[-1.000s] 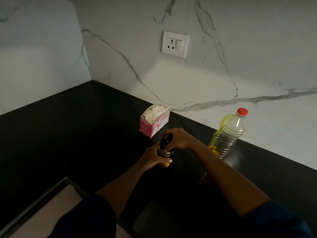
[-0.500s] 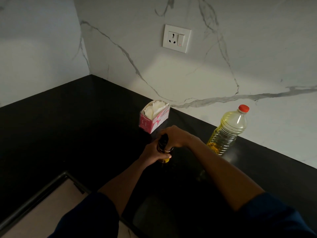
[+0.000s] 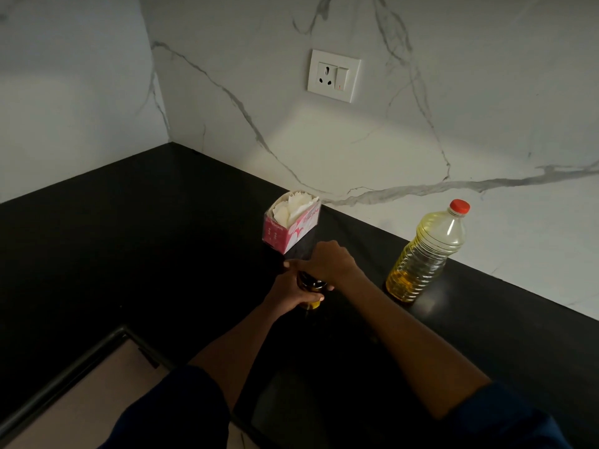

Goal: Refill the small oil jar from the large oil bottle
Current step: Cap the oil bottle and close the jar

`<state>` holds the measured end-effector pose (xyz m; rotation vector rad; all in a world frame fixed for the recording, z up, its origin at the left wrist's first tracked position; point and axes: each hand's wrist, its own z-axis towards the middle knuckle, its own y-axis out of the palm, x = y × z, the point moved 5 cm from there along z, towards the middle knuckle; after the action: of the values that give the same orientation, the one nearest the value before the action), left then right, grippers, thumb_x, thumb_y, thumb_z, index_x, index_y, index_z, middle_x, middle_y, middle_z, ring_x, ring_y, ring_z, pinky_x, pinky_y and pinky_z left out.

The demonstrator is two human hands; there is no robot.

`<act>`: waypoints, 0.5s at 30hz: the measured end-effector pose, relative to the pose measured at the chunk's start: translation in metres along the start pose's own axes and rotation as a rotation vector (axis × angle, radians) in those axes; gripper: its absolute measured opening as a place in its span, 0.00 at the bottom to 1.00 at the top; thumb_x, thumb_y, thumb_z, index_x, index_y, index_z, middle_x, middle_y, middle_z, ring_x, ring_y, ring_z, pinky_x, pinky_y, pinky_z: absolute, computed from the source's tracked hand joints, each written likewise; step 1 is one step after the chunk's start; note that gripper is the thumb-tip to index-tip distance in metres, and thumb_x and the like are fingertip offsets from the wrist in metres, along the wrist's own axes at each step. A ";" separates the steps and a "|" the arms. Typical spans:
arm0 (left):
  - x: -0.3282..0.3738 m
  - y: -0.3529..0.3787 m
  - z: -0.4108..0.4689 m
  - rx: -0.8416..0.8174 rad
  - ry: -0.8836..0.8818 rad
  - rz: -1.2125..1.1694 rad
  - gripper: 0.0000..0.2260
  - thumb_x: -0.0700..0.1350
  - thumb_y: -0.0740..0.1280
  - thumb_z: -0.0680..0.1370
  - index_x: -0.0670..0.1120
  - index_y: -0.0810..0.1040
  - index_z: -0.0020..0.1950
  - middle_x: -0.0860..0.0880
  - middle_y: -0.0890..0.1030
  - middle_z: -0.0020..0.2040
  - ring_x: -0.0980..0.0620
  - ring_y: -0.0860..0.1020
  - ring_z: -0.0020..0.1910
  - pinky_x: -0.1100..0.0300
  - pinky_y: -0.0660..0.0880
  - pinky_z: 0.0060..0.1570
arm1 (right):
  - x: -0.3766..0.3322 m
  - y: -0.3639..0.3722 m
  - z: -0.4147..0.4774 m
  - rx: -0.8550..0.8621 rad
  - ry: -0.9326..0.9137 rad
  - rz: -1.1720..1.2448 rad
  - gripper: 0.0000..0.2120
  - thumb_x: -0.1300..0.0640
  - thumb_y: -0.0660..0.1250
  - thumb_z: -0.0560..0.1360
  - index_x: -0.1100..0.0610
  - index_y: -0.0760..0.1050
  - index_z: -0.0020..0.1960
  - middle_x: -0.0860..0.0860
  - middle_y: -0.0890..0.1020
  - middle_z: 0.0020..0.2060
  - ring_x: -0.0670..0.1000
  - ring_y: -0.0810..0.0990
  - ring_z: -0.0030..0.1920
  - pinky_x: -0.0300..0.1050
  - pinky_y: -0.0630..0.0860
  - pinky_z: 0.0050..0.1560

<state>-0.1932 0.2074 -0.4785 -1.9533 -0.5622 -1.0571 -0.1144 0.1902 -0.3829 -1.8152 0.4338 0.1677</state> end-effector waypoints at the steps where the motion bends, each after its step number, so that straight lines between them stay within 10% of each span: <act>1: -0.002 0.000 0.001 -0.001 0.003 -0.019 0.31 0.44 0.75 0.68 0.45 0.67 0.68 0.49 0.75 0.63 0.50 0.72 0.65 0.62 0.66 0.61 | 0.003 -0.003 -0.002 -0.047 0.015 0.075 0.22 0.37 0.65 0.71 0.55 0.69 0.34 0.49 0.76 0.30 0.49 0.80 0.31 0.41 0.80 0.41; 5: -0.001 -0.001 -0.002 0.013 0.036 -0.041 0.33 0.42 0.76 0.66 0.47 0.67 0.68 0.50 0.76 0.62 0.51 0.73 0.63 0.53 0.68 0.66 | 0.024 -0.010 -0.002 -0.173 0.045 0.104 0.18 0.44 0.73 0.68 0.60 0.76 0.44 0.51 0.78 0.30 0.46 0.79 0.26 0.33 0.73 0.26; 10: 0.002 -0.001 -0.001 0.008 0.045 0.020 0.34 0.44 0.76 0.66 0.49 0.66 0.69 0.50 0.75 0.63 0.50 0.72 0.65 0.59 0.64 0.63 | 0.031 0.003 0.007 -0.147 -0.073 0.031 0.28 0.56 0.77 0.63 0.57 0.72 0.60 0.51 0.78 0.53 0.50 0.75 0.55 0.43 0.70 0.57; 15: 0.003 -0.001 0.000 0.018 0.060 0.050 0.34 0.44 0.75 0.67 0.48 0.65 0.69 0.49 0.75 0.64 0.49 0.71 0.65 0.57 0.65 0.66 | 0.033 0.005 0.005 -0.034 -0.055 0.180 0.25 0.55 0.77 0.64 0.53 0.76 0.59 0.51 0.81 0.54 0.50 0.78 0.56 0.37 0.71 0.54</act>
<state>-0.1923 0.2075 -0.4761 -1.9037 -0.4858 -1.0720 -0.0857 0.1875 -0.3996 -1.8001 0.5578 0.3505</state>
